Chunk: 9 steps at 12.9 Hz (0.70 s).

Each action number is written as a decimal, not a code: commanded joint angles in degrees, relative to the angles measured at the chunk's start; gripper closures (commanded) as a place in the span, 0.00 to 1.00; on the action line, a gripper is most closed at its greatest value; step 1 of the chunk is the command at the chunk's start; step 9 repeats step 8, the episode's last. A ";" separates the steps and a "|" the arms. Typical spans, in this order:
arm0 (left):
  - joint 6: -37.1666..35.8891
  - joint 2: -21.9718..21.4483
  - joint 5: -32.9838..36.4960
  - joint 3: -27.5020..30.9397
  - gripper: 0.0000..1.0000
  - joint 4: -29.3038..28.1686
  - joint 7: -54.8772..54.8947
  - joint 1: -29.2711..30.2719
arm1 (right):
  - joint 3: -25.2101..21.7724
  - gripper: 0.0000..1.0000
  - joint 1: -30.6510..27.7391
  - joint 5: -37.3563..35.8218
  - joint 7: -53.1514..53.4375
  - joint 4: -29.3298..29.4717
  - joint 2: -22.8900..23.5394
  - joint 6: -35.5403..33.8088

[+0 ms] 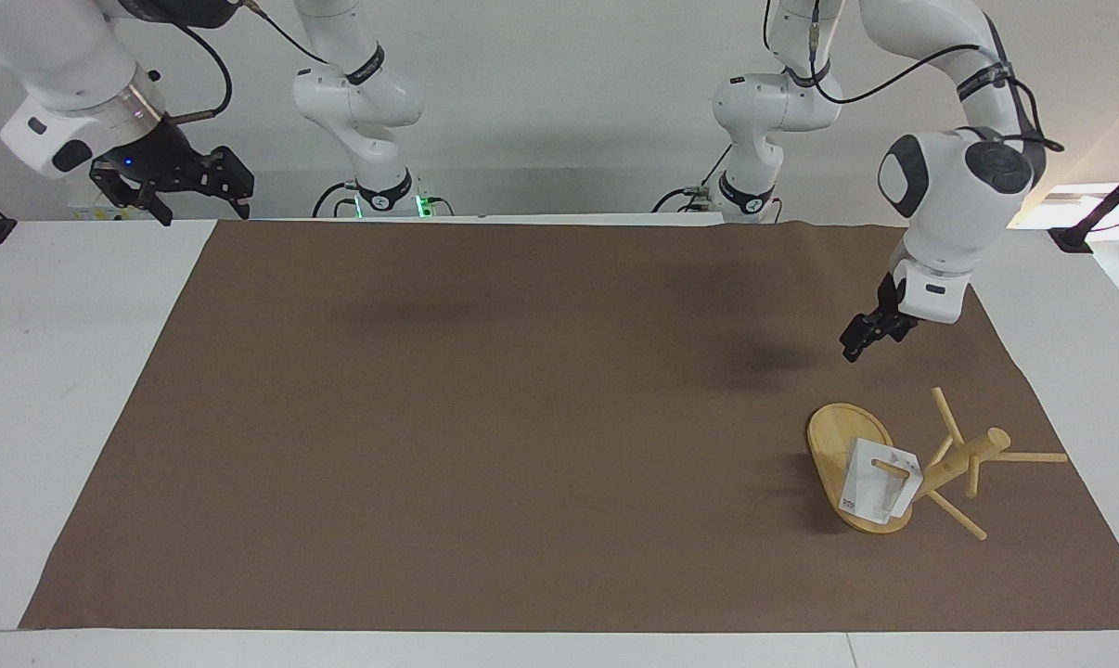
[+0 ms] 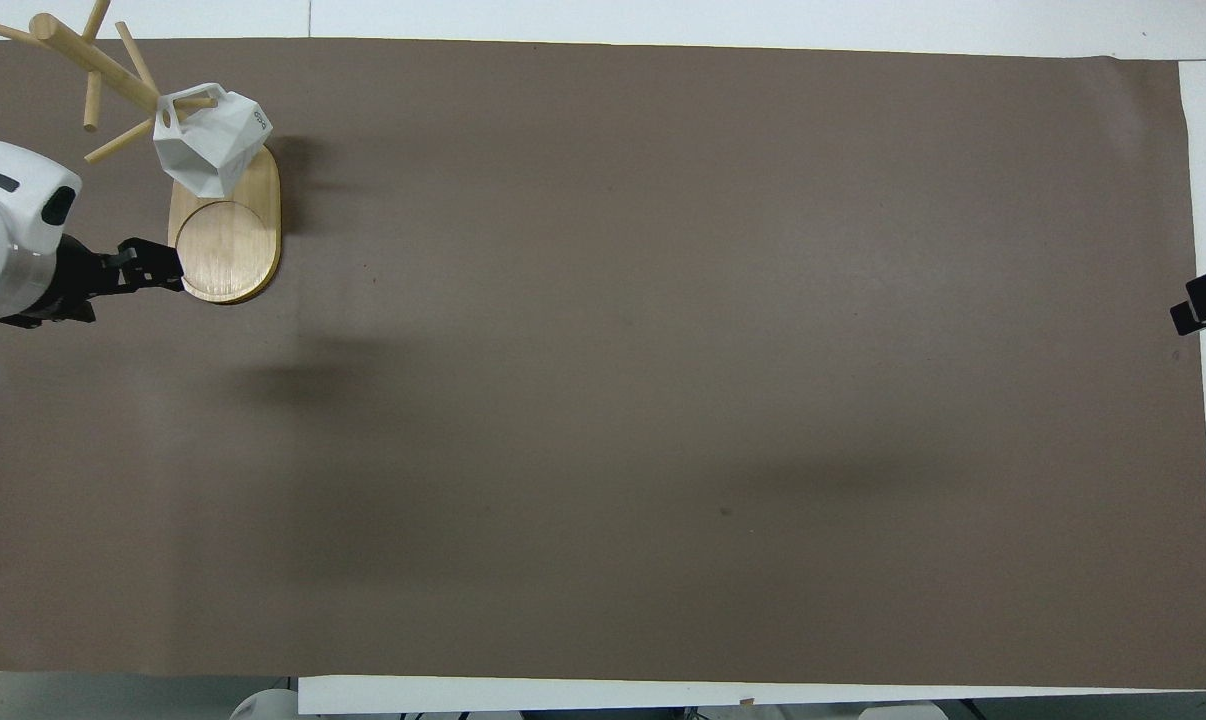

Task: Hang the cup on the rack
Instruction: 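Release the cup and draw the left gripper back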

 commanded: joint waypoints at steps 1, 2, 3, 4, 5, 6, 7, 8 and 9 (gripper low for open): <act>-9.73 0.50 1.09 -0.26 0.00 8.08 7.98 0.55 | 0.26 0.00 -0.13 0.00 1.15 -1.43 -1.12 0.18; -14.46 1.20 1.52 -0.26 0.01 12.89 8.07 0.46 | 0.26 0.00 -0.13 0.00 1.15 -1.51 -1.21 0.18; -18.95 1.99 3.00 -0.35 0.00 17.29 8.77 0.29 | 0.26 0.00 -0.22 0.00 1.06 -1.60 -1.21 0.18; -22.30 4.08 3.71 -0.61 0.00 20.81 9.39 -0.32 | 0.26 0.00 -0.22 0.00 1.06 -1.60 -1.21 0.00; -25.03 5.32 3.37 -0.79 0.00 23.63 11.65 -0.24 | 0.26 0.00 -0.22 0.00 1.06 -1.60 -1.21 -0.08; -26.62 5.68 2.85 -0.70 0.00 25.23 14.81 -0.24 | 0.26 0.00 -0.22 0.00 0.97 -1.60 -1.21 0.09; -26.90 5.77 2.67 -0.70 0.00 25.50 15.28 -0.33 | 0.26 0.00 -0.22 0.00 0.88 -1.60 -1.21 0.00; -26.99 5.78 2.67 -0.79 0.00 25.51 15.45 -0.33 | 0.26 0.00 -0.22 0.00 0.88 -1.60 -1.29 -0.08; -26.99 5.78 2.67 -0.79 0.00 25.51 15.45 -0.33 | 0.26 0.00 -0.22 0.00 0.88 -1.60 -1.29 -0.08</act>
